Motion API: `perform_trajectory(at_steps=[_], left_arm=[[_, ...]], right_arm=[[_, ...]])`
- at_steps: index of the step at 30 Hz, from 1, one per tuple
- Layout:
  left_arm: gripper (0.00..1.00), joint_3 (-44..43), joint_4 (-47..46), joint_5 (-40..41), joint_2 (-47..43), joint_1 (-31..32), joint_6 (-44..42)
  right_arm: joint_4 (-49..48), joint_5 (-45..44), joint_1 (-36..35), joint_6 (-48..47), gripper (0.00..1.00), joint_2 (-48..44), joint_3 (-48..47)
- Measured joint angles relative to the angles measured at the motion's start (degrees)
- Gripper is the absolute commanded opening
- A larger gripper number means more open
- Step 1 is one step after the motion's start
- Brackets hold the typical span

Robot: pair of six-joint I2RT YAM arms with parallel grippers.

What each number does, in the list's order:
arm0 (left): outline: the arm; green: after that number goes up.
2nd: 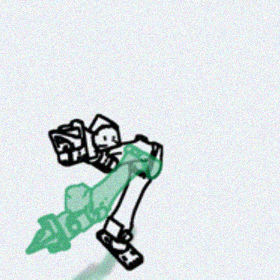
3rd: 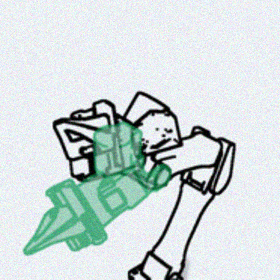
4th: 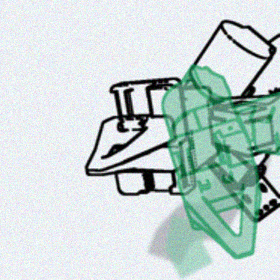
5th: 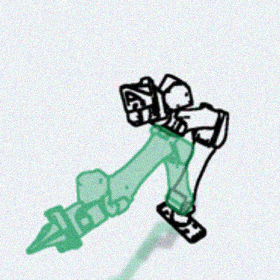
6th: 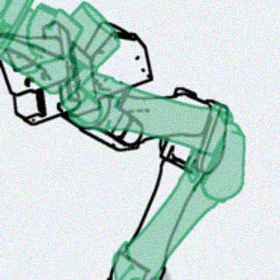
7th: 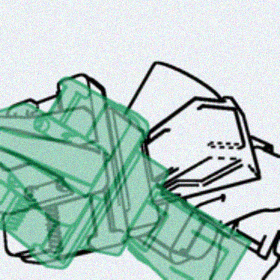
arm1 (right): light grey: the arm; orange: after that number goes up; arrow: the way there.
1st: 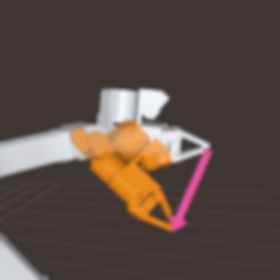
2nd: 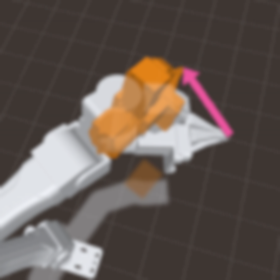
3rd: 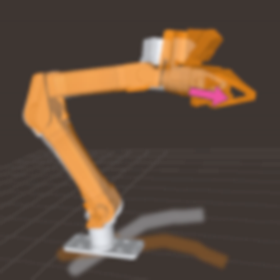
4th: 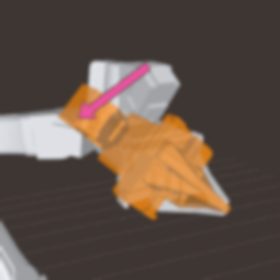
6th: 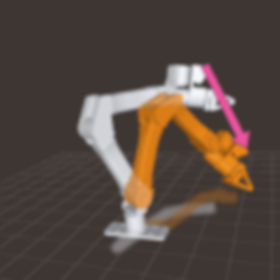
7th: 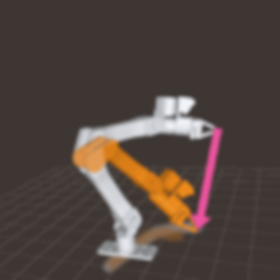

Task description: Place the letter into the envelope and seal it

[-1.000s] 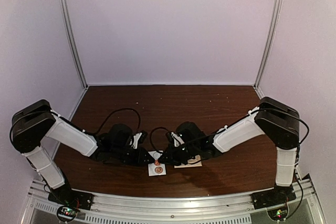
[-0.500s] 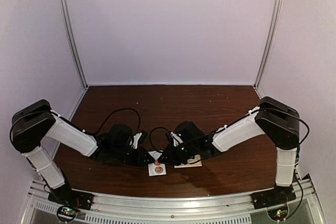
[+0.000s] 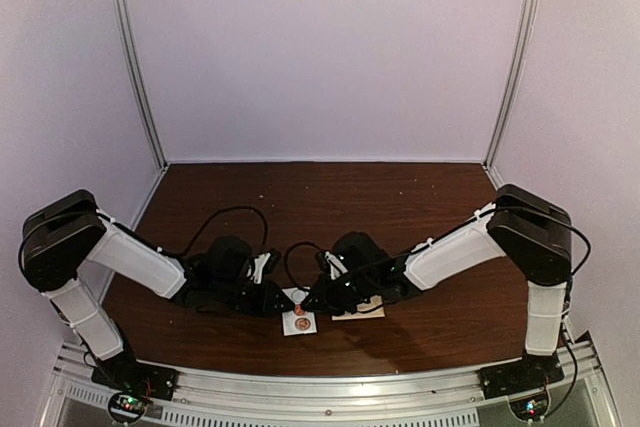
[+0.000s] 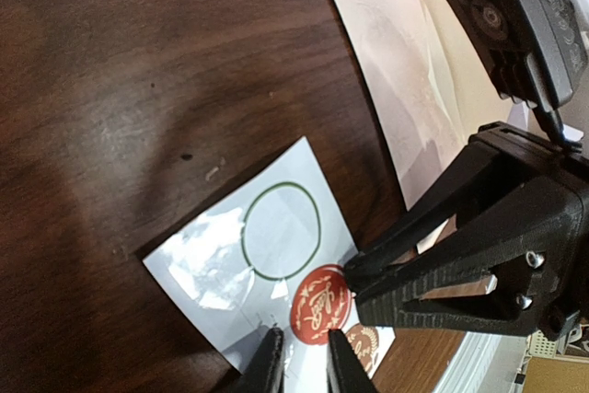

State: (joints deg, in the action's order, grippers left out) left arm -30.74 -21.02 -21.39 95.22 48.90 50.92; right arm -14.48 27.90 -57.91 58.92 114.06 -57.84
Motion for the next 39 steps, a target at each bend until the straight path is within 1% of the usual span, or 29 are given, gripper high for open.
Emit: perform_trajectory(at_steps=[10,28,33,38,39], left_arm=[[0.18,0.0,0.0,0.0,0.0,0.0,0.0],[0.18,0.0,-0.8,-0.2,0.4,0.0,0.0],[0.18,0.0,-1.1,-0.3,0.6,0.0,0.0],[0.18,0.0,-1.2,-0.3,0.6,0.0,0.0],[0.18,0.0,-1.2,-0.3,0.6,0.0,0.0]], right_arm=[[1.1,-1.0,0.0,0.0,0.16,-0.5,0.0],[0.4,-0.8,-0.7,1.1,0.13,0.5,-1.0],[0.1,-0.7,-0.7,1.4,0.09,0.9,-1.1],[-0.1,-0.7,-0.7,1.6,0.0,1.0,-1.2],[-0.1,-0.7,-0.7,1.5,0.0,1.0,-1.2]])
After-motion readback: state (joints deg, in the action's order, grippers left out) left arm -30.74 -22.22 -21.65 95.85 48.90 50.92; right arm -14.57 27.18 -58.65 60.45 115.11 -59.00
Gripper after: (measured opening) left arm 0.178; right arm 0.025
